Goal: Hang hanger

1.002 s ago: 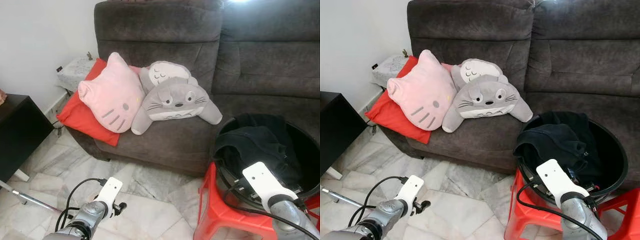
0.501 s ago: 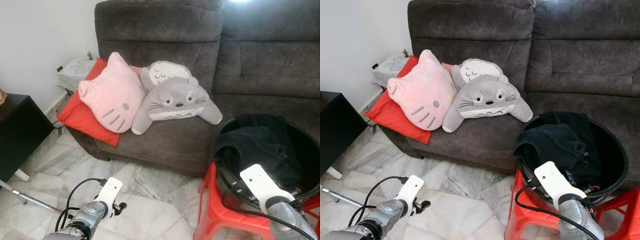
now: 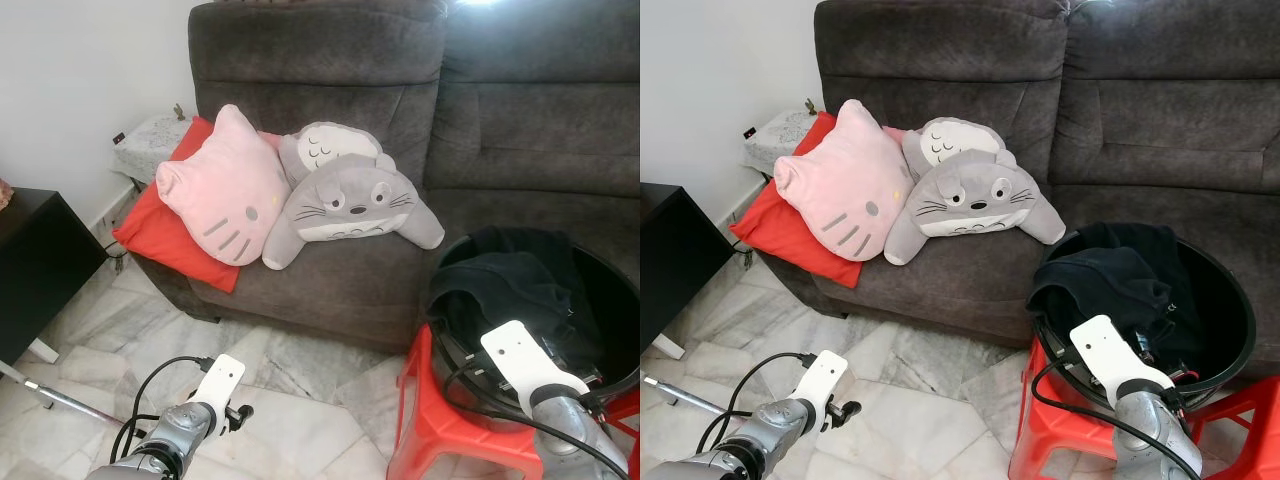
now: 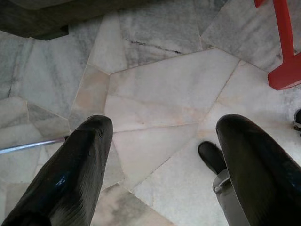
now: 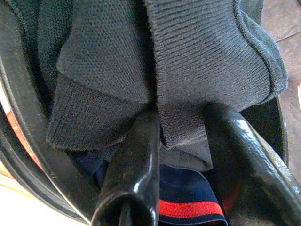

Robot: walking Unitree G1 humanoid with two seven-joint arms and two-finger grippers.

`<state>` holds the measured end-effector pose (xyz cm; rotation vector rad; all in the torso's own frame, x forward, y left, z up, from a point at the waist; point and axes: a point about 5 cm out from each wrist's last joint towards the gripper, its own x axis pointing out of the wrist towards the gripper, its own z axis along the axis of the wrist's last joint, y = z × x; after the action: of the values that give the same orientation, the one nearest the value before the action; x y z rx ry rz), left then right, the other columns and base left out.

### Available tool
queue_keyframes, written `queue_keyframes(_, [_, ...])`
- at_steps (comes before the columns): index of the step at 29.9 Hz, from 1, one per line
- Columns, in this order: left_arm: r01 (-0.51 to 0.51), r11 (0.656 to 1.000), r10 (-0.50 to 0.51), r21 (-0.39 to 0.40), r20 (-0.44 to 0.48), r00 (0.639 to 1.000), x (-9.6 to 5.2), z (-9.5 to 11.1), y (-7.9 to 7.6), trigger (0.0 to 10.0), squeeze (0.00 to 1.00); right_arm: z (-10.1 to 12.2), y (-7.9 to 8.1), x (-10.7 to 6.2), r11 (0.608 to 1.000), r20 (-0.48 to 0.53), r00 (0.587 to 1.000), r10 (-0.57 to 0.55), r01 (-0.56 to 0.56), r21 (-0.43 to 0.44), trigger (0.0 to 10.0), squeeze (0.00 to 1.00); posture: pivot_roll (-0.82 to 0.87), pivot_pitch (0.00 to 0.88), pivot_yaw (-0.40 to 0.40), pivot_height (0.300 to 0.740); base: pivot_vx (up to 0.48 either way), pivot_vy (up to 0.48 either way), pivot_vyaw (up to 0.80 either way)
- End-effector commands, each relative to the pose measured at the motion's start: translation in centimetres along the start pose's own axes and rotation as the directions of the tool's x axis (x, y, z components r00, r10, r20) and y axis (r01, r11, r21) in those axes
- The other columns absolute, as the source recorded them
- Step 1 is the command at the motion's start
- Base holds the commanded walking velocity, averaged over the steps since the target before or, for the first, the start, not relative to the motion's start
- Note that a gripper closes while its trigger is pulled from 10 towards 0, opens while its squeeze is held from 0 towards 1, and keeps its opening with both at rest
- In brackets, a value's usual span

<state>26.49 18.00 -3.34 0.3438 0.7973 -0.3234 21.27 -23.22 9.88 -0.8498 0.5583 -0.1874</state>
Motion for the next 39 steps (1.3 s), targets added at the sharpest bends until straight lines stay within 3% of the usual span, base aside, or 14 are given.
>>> queue_keyframes(1, [-0.014, 1.000, 0.014, 0.008, -0.009, 1.000, -0.1, -0.3, 0.3, 10.0, 0.00, 0.4, -0.2, 0.0, 1.000, 0.018, 1.000, -0.024, 0.024, 0.008, 10.0, 0.00, -0.28, 0.000, 0.128, 0.740, 0.000, 0.000, 0.00])
queue_keyframes(11, [-0.014, 1.000, 0.014, 0.009, -0.008, 1.000, -0.1, -0.3, 0.4, 10.0, 0.00, 2.1, -1.2, -0.5, 0.988, 0.162, 0.975, -0.152, 0.155, -0.003, 10.0, 0.00, -0.28, 0.000, 0.129, 0.740, 0.000, 0.000, 0.00])
queue_keyframes(22, [-0.014, 1.000, 0.014, 0.009, -0.007, 1.000, -0.1, -0.3, 0.4, 10.0, 0.00, 2.1, -1.8, -0.7, 0.965, 0.189, 0.947, -0.261, 0.259, 0.032, 10.0, 0.00, -0.28, 0.000, 0.129, 0.740, 0.000, 0.000, 0.00])
queue_keyframes(26, [-0.014, 1.000, 0.014, 0.009, -0.007, 1.000, -0.1, -0.3, 0.4, 10.0, 0.00, 1.6, -2.2, -0.8, 0.948, 0.165, 0.934, -0.317, 0.315, 0.041, 10.0, 0.00, -0.28, 0.000, 0.129, 0.740, 0.000, 0.000, 0.00])
queue_keyframes(39, [-0.014, 1.000, 0.014, 0.009, -0.008, 1.000, -0.1, -0.3, 0.4, 10.0, 0.00, 0.9, -1.7, 0.0, 0.944, 0.078, 0.942, -0.327, 0.321, 0.072, 10.0, 0.00, -0.28, 0.000, 0.128, 0.740, 0.000, 0.000, 0.00])
